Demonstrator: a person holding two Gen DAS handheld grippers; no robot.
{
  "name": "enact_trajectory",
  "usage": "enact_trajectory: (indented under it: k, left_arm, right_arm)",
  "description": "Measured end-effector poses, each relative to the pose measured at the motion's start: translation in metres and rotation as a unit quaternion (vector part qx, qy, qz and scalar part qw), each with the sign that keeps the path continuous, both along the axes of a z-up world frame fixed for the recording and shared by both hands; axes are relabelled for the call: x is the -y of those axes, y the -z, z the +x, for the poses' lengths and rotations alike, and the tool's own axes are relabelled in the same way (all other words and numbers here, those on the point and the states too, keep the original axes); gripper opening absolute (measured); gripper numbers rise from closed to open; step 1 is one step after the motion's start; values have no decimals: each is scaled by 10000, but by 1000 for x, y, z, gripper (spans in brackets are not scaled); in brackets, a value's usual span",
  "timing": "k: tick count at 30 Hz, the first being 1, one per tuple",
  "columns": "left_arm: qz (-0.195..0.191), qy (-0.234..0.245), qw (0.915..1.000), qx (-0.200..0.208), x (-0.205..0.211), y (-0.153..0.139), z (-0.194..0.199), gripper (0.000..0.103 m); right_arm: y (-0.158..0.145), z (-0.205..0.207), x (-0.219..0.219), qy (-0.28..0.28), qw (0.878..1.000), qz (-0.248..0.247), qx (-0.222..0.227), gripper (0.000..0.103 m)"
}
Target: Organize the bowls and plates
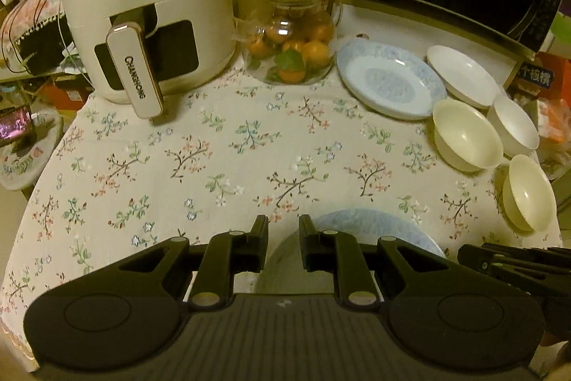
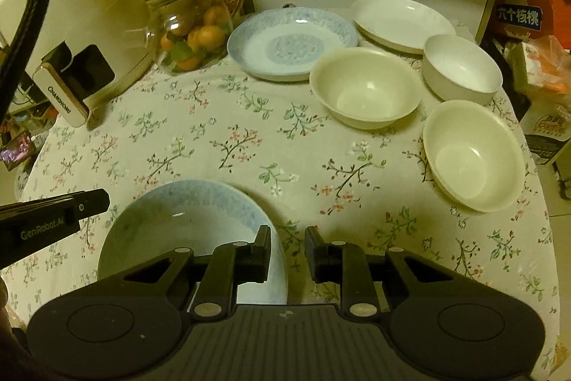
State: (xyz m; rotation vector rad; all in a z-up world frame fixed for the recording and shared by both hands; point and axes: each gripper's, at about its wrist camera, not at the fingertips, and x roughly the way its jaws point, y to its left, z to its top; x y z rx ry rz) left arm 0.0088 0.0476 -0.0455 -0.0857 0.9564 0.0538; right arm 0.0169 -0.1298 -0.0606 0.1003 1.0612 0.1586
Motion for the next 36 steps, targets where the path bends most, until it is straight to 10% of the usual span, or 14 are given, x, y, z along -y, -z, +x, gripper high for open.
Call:
enact_trajectory:
  k: [11,26,36]
  left_arm:
    - [-124,248,9996,107,15,-7,7,20]
    - [-319,379,9979,417,33,-12,56,68]
    - [-497,248,9972,503,45,-11,92,86]
  right_arm:
    - [-15,6,16,204,9994,-110,243,31]
    - [-37,29,80,1288,9905,195,434,65]
    - [-45,67,82,1050,9928,219,542,76]
